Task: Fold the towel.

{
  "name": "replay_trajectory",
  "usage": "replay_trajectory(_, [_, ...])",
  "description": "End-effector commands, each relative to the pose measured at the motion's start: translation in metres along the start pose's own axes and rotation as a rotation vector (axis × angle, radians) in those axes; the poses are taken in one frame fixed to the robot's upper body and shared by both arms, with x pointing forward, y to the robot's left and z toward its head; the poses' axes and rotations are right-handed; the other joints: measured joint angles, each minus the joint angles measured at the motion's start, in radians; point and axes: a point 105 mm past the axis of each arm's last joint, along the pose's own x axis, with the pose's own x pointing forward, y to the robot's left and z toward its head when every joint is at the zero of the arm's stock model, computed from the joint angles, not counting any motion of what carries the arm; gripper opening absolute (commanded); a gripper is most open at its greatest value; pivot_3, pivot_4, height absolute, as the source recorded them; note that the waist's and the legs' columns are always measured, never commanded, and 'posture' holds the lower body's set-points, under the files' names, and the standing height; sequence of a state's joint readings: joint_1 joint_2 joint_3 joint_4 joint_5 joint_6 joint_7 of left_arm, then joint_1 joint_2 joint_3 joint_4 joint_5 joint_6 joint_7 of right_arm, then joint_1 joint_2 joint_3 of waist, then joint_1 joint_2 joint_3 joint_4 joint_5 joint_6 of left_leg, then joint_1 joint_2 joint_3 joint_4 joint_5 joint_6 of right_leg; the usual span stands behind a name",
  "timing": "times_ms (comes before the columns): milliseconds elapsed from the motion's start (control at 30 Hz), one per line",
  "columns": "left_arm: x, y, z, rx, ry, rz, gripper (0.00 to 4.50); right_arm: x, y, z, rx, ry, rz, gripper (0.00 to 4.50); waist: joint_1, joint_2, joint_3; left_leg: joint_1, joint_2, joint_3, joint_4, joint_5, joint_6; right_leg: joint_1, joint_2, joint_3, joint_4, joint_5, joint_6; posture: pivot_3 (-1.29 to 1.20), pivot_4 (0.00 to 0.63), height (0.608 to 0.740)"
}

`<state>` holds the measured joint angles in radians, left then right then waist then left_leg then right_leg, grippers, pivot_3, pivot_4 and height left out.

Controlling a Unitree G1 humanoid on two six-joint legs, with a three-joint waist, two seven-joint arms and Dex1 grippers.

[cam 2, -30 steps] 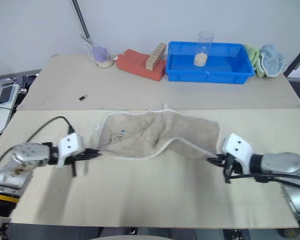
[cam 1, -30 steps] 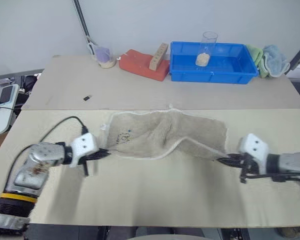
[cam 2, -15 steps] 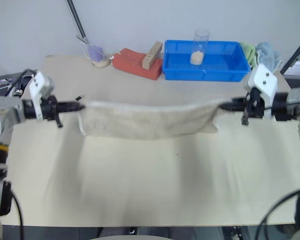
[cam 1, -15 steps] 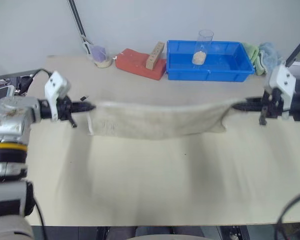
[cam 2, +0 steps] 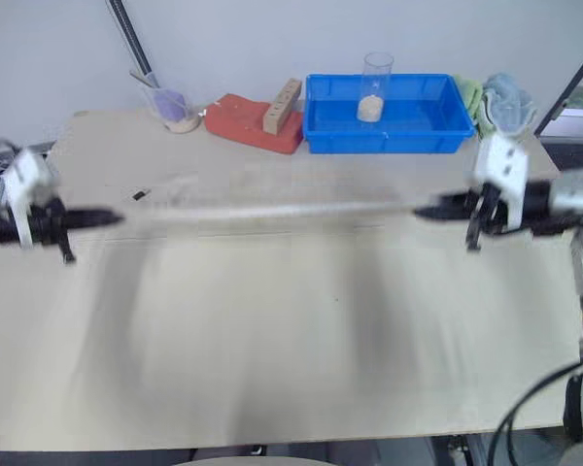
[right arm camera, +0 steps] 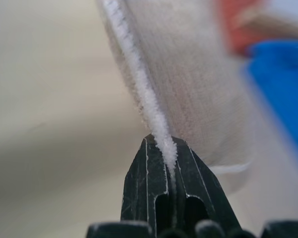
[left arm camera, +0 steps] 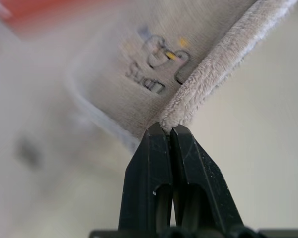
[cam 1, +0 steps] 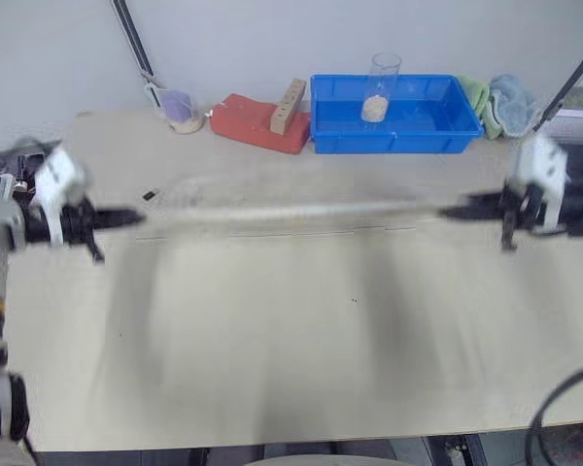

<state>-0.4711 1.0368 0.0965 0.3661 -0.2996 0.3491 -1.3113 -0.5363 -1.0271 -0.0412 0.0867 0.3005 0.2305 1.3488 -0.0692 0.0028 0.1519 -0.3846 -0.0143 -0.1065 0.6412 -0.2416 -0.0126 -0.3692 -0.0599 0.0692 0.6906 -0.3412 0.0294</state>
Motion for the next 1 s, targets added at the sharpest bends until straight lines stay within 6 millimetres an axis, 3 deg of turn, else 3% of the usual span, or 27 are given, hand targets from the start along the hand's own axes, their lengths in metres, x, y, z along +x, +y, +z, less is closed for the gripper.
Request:
replay_trajectory(33, [-0.011,-0.022,-0.025,0.0,0.097,-0.048,0.0,-0.004,0.02,-0.001,-0.051,0.024,0.004,0.02,0.005,0.0,0.0,0.0,0.0,0.0,0.0,0.0,0.0,0.0,0.0,0.0,-0.003,0.0,0.0,0.0,0.15,0.74])
replay_trajectory(200, [-0.012,-0.061,-0.068,-0.044,0.215,-0.145,0.0,0.005,0.065,-0.026,0.003,0.084,0.11,0.02,0.026,0.0,0.0,0.001,0.0,0.001,0.0,0.0,0.0,0.001,0.0,0.0,-0.006,0.0,0.0,0.0,0.15,0.74])
replay_trajectory(367, [-0.015,-0.069,-0.079,-0.09,0.219,-0.131,0.0,-0.001,0.084,-0.037,0.081,0.126,0.164,0.02,0.037,0.0,0.0,0.001,-0.001,0.003,0.0,0.0,0.0,0.003,-0.002,0.0,-0.008,0.0,0.0,0.0,0.15,0.74])
replay_trajectory(633, [-0.006,-0.036,-0.06,-0.147,0.132,-0.055,0.0,0.008,0.055,-0.025,0.247,0.064,0.086,0.02,0.029,-0.001,0.001,0.004,-0.002,0.004,0.0,0.0,0.0,0.008,0.0,-0.001,-0.009,0.0,0.0,0.0,0.15,0.74])
replay_trajectory(1000, [0.025,0.001,-0.031,-0.199,0.046,-0.006,0.0,0.023,0.014,-0.038,0.368,0.096,0.017,0.02,0.026,-0.001,0.001,0.003,-0.003,0.006,0.001,0.0,0.0,0.007,0.0,-0.002,-0.009,0.0,0.0,0.0,0.15,0.74])
